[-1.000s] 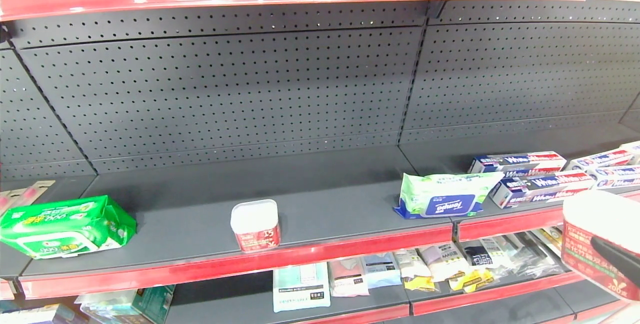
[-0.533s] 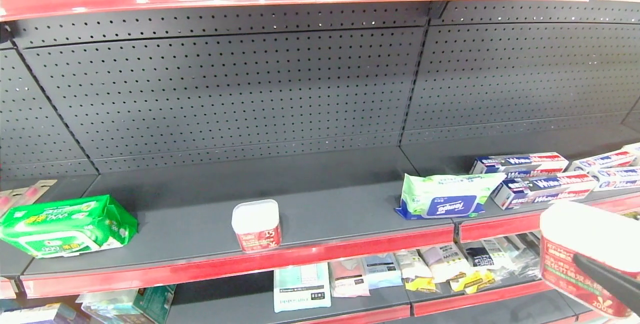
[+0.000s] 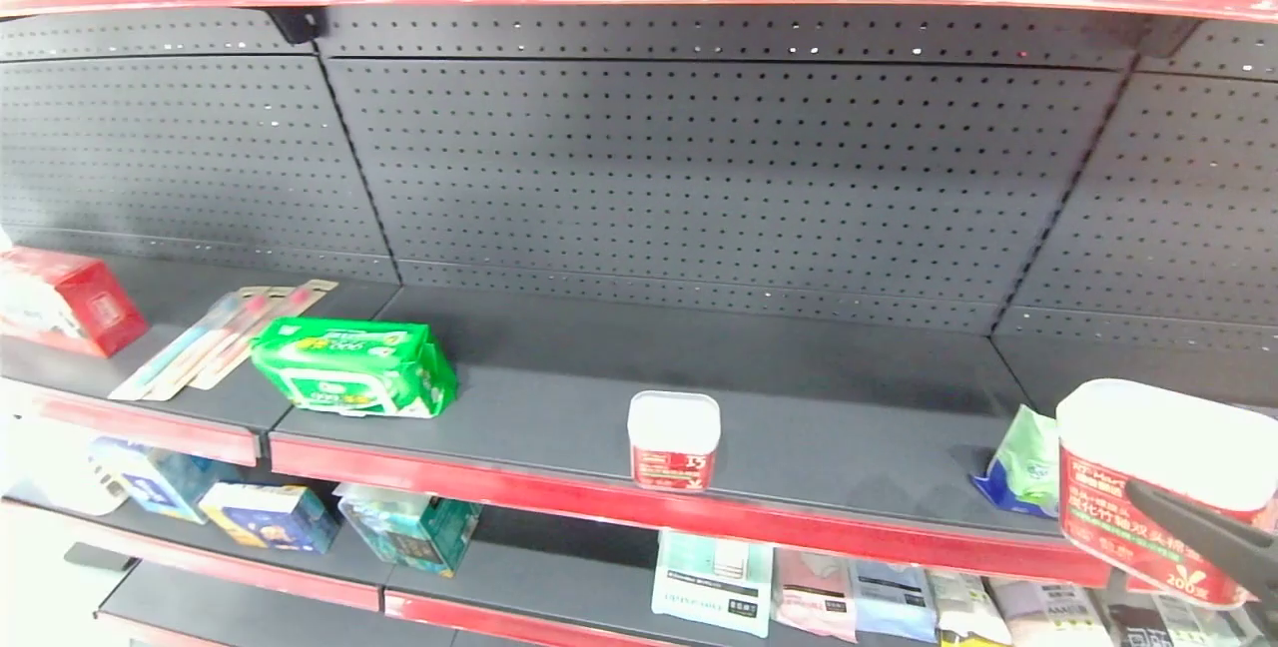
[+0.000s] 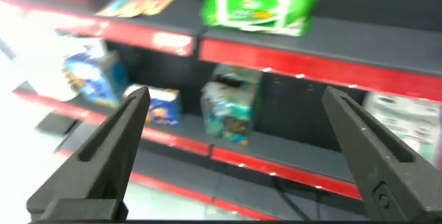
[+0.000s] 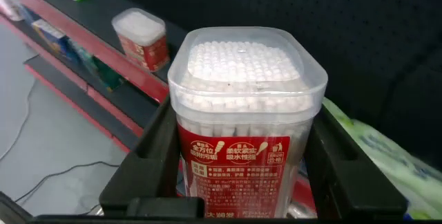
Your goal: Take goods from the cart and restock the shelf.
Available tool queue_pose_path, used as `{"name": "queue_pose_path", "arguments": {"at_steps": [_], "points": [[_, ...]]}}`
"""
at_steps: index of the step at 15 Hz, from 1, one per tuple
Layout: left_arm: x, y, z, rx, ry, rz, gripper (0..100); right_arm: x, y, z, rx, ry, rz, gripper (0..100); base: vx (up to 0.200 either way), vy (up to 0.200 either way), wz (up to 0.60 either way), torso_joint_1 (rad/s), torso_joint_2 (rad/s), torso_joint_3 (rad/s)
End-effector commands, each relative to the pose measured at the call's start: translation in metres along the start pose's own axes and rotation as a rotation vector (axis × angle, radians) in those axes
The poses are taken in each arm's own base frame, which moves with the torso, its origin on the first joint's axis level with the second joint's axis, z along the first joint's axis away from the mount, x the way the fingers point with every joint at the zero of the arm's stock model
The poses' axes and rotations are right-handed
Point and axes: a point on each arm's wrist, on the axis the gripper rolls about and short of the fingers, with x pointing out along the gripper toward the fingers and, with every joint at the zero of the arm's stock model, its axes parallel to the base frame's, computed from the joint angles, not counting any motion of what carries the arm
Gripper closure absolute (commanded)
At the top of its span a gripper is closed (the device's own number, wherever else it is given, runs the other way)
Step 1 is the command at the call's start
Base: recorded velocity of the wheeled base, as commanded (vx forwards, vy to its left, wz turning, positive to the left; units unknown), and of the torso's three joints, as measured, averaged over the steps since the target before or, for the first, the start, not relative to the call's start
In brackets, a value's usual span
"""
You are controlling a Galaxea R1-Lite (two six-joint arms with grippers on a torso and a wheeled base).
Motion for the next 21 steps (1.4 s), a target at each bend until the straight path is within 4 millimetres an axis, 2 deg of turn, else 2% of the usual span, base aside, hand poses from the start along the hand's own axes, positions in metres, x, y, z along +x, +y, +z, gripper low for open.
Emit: {"name": "queue_pose_path", "arguments": {"at_steps": [1,5,6,7,8,9,10,13,17,18,21], "points": [[0.0,0.0,0.0,0.0,0.003,0.001,0,0.005,-0.002,0.005,0.001,0.006,0.006,100,0.0,0.0,0.6,0.002,0.01,0.002],[0.0,0.0,0.0,0.0,0.003,0.001,0,0.035,-0.016,0.033,0.011,0.023,0.01,100,0.0,0.0,0.0,0.0,0.0,0.0],[0.0,0.0,0.0,0.0,0.003,0.001,0,0.05,-0.02,0.038,0.025,0.044,0.035,100,0.0,0.0,0.0,0.0,0.0,0.0],[0.0,0.0,0.0,0.0,0.003,0.001,0,0.058,-0.021,0.039,0.036,0.048,0.048,100,0.0,0.0,0.0,0.0,0.0,0.0],[0.0,0.0,0.0,0.0,0.003,0.001,0,0.081,-0.026,0.04,0.086,0.042,0.062,100,0.0,0.0,0.0,0.0,0.0,0.0],[0.0,0.0,0.0,0.0,0.003,0.001,0,0.091,-0.028,0.04,0.098,0.035,0.068,100,0.0,0.0,0.0,0.0,0.0,0.0],[0.0,0.0,0.0,0.0,0.003,0.001,0,0.114,-0.031,0.034,0.109,0.033,0.103,100,0.0,0.0,0.0,0.0,0.0,0.0],[0.0,0.0,0.0,0.0,0.003,0.001,0,0.14,-0.047,0.019,0.125,0.04,0.224,100,0.0,0.0,0.0,0.0,0.0,0.0],[0.0,0.0,0.0,0.0,0.003,0.001,0,0.175,-0.068,-0.009,0.15,0.069,0.209,100,0.0,0.0,0.0,0.0,0.0,0.0],[0.0,0.0,0.0,0.0,0.004,0.001,0,0.186,-0.073,-0.013,0.149,0.058,0.203,100,0.0,0.0,0.0,0.0,0.0,0.0],[0.0,0.0,0.0,0.0,0.003,0.001,0,0.204,-0.08,-0.016,0.144,0.037,0.198,100,0.0,0.0,0.0,0.0,0.0,0.0]]}}
